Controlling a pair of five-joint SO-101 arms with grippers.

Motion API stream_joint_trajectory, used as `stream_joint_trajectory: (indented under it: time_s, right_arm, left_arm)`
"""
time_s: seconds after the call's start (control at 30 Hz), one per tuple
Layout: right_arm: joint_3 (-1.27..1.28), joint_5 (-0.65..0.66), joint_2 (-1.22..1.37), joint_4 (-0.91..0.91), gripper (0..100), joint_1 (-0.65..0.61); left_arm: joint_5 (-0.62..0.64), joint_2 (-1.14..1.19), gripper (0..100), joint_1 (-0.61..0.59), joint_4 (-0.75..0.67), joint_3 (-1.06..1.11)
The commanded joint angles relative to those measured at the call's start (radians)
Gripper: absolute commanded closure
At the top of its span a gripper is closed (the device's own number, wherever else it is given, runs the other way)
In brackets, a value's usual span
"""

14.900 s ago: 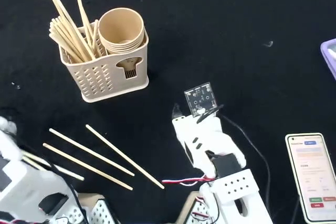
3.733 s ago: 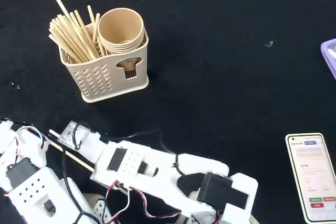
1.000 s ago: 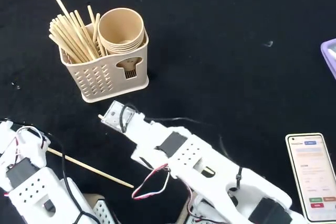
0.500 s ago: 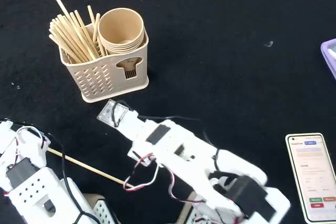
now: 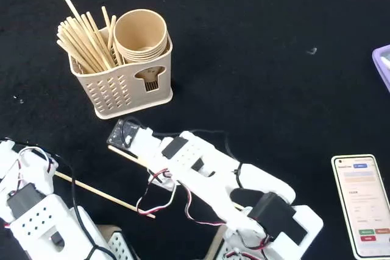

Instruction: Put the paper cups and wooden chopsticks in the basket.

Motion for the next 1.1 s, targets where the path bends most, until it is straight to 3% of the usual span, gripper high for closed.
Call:
stream_joint_trajectory:
  time_s: [0.0,0.2,0.5,0.7,0.83,1.07]
  right_arm:
    - [0.024,0.017,-0.096,0.064,98.8,0.005]
    - [0.022,0.015,-0.366,0.183,98.8,0.014]
    - [0.008,0.008,-0.776,0.252,98.7,0.153]
    - [-0.081,-0.146,-1.012,0.238,98.7,0.011]
    - [-0.199,-0.226,-1.047,0.078,98.7,-0.035]
    - [-0.223,-0.247,-0.895,-0.45,98.8,-0.034]
  left_arm:
    - [0.0,0.002,87,-0.008,-0.018,-0.05]
    - [0.0,0.002,87,-0.008,-0.017,-0.05]
    - [0.0,0.002,87,-0.008,-0.018,-0.05]
    - [0.0,0.002,87,-0.008,-0.018,-0.05]
    - [0.0,0.002,87,-0.007,-0.018,-0.05]
    - [0.0,0.002,87,-0.007,-0.02,-0.038]
